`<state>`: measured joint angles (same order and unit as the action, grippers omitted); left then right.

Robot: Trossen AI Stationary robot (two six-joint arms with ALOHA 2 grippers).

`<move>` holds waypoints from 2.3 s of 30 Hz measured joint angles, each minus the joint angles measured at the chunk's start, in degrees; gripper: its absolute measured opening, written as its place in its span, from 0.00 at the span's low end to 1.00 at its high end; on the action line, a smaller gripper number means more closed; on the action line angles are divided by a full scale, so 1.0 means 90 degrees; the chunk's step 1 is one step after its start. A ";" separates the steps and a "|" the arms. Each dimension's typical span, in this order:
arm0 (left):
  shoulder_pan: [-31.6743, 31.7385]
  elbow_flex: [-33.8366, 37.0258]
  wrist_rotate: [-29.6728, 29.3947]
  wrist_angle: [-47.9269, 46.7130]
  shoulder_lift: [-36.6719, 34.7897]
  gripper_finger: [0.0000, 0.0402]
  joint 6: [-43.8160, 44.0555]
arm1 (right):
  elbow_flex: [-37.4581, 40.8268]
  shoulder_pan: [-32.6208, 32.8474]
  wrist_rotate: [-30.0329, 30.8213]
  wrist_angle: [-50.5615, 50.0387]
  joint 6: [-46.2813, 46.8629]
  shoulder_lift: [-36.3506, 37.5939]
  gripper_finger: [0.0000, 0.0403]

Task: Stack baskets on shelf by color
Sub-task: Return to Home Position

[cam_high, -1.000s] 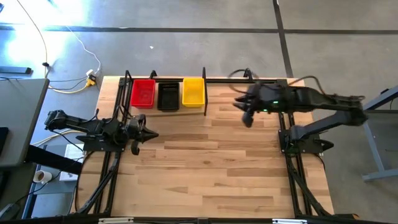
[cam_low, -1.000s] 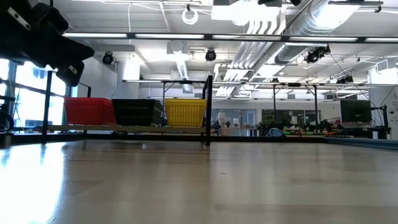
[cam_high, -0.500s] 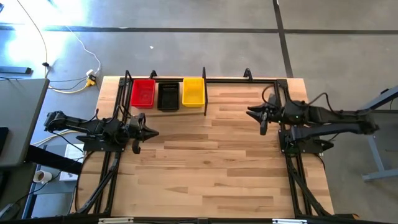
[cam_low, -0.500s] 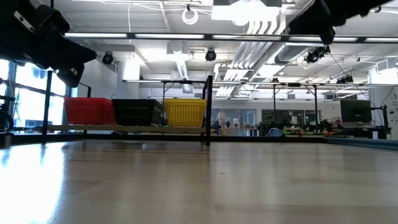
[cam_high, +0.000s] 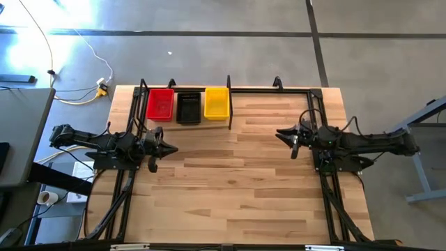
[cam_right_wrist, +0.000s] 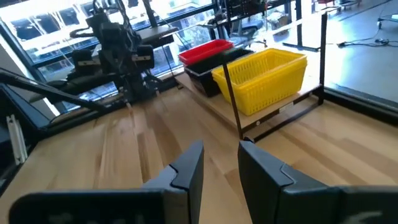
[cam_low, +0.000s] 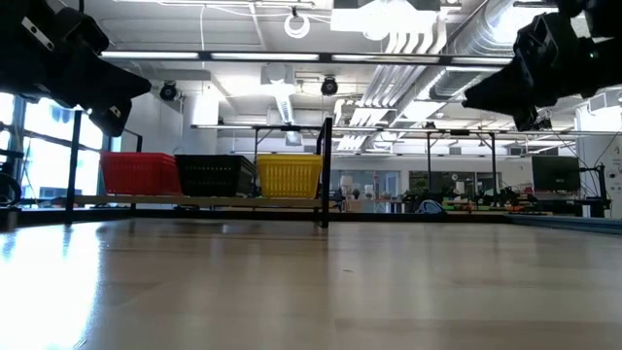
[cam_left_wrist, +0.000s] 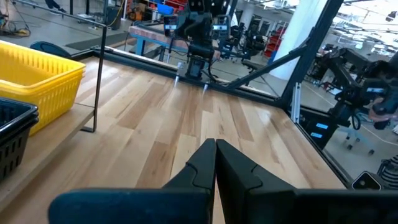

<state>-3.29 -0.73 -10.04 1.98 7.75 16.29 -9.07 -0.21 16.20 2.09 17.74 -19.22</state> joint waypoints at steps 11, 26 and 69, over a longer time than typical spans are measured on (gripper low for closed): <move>0.0000 -0.0002 0.0000 0.0000 0.0000 0.00 0.0000 | 0.0703 -0.0015 -0.0020 0.0120 0.0324 0.0359 0.22; -0.0002 -0.0005 0.0005 0.0000 0.0000 0.00 0.0000 | 0.0691 -0.0017 0.0504 -0.0596 0.1163 0.0346 0.22; -0.0002 -0.0005 0.0003 0.0000 0.0000 0.00 0.0002 | 0.0684 -0.0017 0.0135 -0.0634 0.0309 0.0346 0.22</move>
<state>-3.31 -0.78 -10.01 1.98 7.75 16.32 -2.92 -0.36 17.41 -3.62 20.51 -16.10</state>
